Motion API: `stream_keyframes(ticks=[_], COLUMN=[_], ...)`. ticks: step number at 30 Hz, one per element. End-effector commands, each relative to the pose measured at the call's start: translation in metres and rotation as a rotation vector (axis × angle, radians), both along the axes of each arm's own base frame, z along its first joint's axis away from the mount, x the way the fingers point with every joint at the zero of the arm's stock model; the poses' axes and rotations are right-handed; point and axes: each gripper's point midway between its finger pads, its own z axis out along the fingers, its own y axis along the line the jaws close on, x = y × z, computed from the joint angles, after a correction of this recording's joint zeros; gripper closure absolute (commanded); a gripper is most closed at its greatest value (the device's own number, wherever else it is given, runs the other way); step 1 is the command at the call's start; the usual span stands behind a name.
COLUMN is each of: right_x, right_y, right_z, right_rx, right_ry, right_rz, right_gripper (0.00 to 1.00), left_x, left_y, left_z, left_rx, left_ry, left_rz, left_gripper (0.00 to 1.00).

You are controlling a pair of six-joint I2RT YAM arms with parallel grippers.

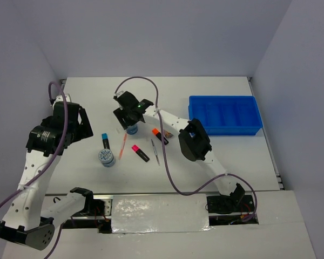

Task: Sort the stationery into containers
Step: Pick up the stationery from the center of the board, then place the stationery in the storage box.

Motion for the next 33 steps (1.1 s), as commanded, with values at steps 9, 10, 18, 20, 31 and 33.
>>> stream_keyframes(ticks=[9, 10, 18, 20, 31, 33], right_x=[0.050, 0.053, 0.094, 0.098, 0.121, 0.123], right_y=[-0.009, -0.015, -0.217, -0.276, -0.371, -0.367], right_z=[0.171, 0.189, 0.265, 0.253, 0.176, 0.170], right_rx=[0.274, 0.305, 0.289, 0.224, 0.115, 0.124], right_ry=[-0.313, -0.333, -0.425, -0.419, -0.265, -0.251], right_rz=[-0.116, -0.131, -0.547, -0.648, -0.787, -0.771], right_gripper=[1.00, 1.00, 1.00, 1.00, 1.00, 1.00], left_x=[0.017, 0.019, 0.027, 0.028, 0.035, 0.033], left_y=[-0.006, -0.008, -0.024, -0.030, -0.052, -0.055], left_z=[0.005, 0.005, 0.003, 0.004, 0.030, 0.031], left_rx=[0.012, 0.004, -0.064, -0.091, -0.175, -0.178], left_ry=[-0.029, -0.035, -0.075, -0.100, -0.215, -0.224], left_rz=[-0.055, -0.064, -0.120, -0.145, -0.252, -0.272], left_gripper=[0.01, 0.01, 0.01, 0.01, 0.01, 0.01])
